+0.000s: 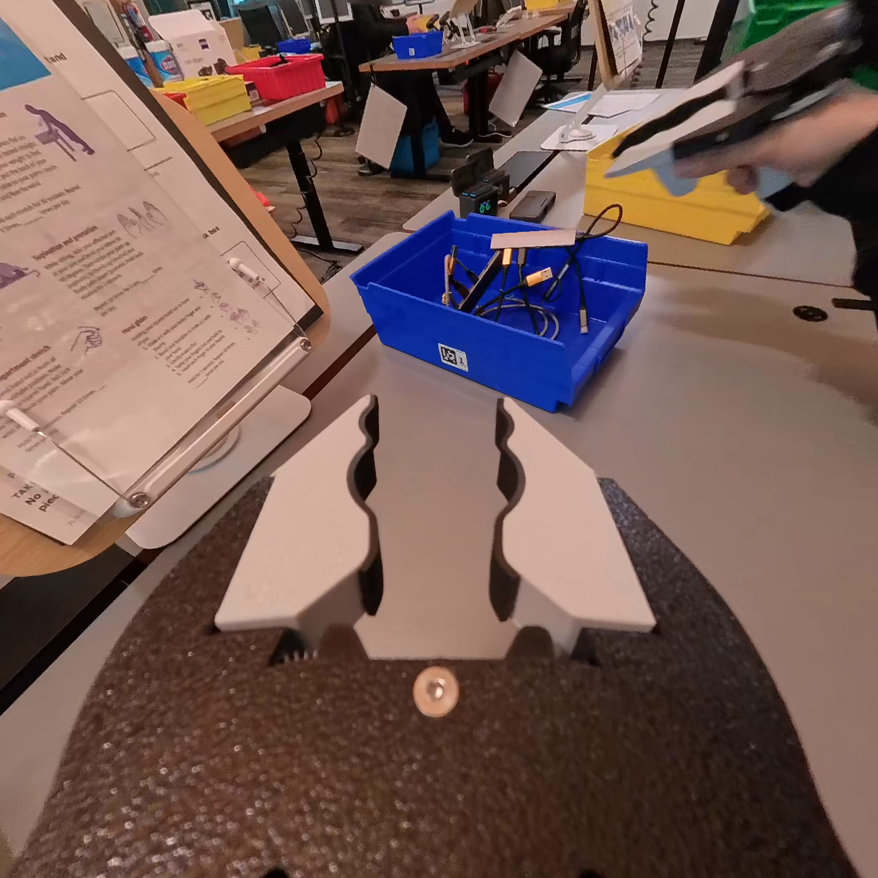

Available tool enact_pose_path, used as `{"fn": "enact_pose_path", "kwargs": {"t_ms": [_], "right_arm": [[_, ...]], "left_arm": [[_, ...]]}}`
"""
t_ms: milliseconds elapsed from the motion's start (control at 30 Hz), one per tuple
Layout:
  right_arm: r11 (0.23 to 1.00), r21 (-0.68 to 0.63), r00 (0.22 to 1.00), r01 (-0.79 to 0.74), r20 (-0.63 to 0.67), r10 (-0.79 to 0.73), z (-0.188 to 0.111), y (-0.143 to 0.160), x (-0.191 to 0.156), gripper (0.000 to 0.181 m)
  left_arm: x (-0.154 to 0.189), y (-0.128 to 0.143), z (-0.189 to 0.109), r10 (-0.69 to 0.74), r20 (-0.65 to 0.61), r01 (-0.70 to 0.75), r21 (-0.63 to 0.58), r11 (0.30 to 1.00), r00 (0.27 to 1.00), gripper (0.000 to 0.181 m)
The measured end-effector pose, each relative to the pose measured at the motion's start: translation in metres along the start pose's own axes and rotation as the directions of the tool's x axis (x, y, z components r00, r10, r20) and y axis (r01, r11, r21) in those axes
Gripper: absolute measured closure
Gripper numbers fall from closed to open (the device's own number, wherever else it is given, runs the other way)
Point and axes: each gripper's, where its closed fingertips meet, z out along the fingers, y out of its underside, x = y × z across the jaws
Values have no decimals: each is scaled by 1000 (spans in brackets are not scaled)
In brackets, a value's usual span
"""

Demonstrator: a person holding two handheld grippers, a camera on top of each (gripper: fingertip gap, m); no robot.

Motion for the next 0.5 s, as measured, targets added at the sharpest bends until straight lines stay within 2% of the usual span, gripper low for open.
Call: {"fn": "enact_pose_path", "kwargs": {"t_ms": [100,200,267,333,433,500], "right_arm": [[985,107,990,-138,58,132,-42,26,-14,156],[979,106,982,-174,96,165,-61,75,-41,146],[980,104,982,-172,103,161,-65,102,-57,130],[986,87,987,-139,88,131,-62,120,-63,116],[998,-64,999,-24,24,26,-59,144,-55,78],[998,-56,999,4,-46,-6,-64,142,-43,77]], "left_arm": [[8,5,13,-7,-14,7,-18,1000,1000,130],[24,13,38,-35,-22,34,-30,999,999,115],[40,21,62,-84,-30,83,-39,996,996,104],[65,31,91,-134,-63,131,-54,990,989,102],[97,47,140,-175,-72,167,-110,980,982,96],[115,51,169,-217,-65,204,-163,965,974,88]]}}
